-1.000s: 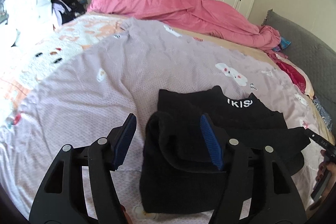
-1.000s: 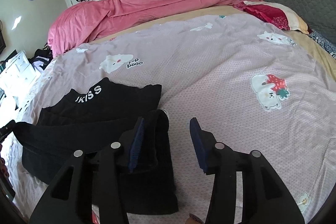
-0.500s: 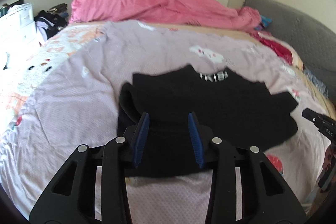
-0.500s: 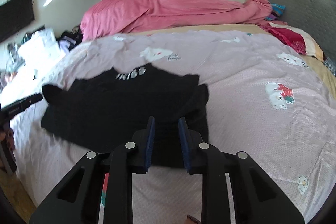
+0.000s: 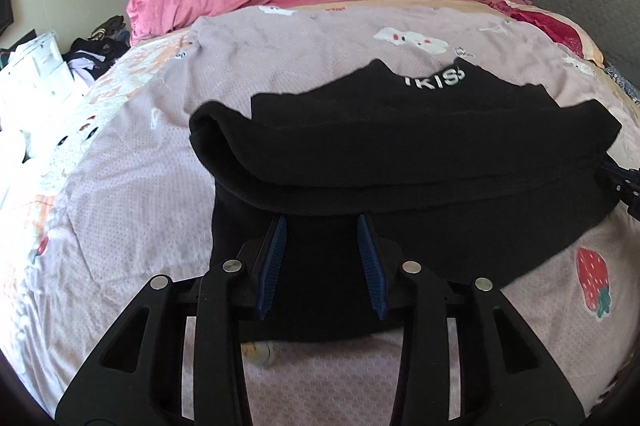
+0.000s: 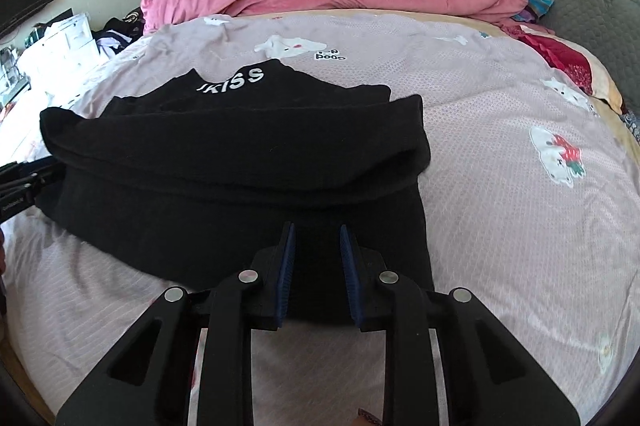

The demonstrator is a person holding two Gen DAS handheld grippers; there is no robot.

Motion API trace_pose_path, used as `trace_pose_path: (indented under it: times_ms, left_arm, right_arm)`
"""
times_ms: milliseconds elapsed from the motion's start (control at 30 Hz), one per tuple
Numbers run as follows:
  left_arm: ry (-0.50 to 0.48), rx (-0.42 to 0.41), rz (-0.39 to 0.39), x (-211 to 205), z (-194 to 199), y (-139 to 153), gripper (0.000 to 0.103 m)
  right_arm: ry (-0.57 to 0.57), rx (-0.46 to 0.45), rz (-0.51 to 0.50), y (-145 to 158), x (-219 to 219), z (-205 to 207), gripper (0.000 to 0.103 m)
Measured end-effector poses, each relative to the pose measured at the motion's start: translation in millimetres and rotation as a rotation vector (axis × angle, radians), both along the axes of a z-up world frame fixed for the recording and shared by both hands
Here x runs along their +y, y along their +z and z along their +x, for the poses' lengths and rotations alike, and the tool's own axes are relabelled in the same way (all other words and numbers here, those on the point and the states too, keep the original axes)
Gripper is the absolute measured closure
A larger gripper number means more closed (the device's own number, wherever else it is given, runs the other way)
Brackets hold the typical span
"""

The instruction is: Fold small clothes

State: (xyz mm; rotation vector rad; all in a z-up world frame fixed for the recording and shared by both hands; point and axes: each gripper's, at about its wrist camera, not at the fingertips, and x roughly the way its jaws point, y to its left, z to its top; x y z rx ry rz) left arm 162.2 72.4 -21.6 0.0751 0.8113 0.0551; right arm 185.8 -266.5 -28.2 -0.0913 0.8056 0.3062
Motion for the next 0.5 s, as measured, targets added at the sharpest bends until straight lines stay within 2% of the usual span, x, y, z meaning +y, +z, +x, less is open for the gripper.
trace_pose_path:
  times_ms: [167, 300, 500]
  left_arm:
    - [0.017, -0.005, 0.004, 2, 17, -1, 0.071]
    - [0.035, 0.007, 0.001, 3, 37, -4, 0.071]
    - [0.117, 0.032, -0.119, 18, 72, 0, 0.071]
  right_arm:
    - [0.006, -0.010, -0.009, -1, 5, 20, 0.081]
    - [0.003, 0.010, 0.030, 1, 6, 41, 0.081]
    - [-0.002, 0.031, 0.047, 8, 13, 73, 0.081]
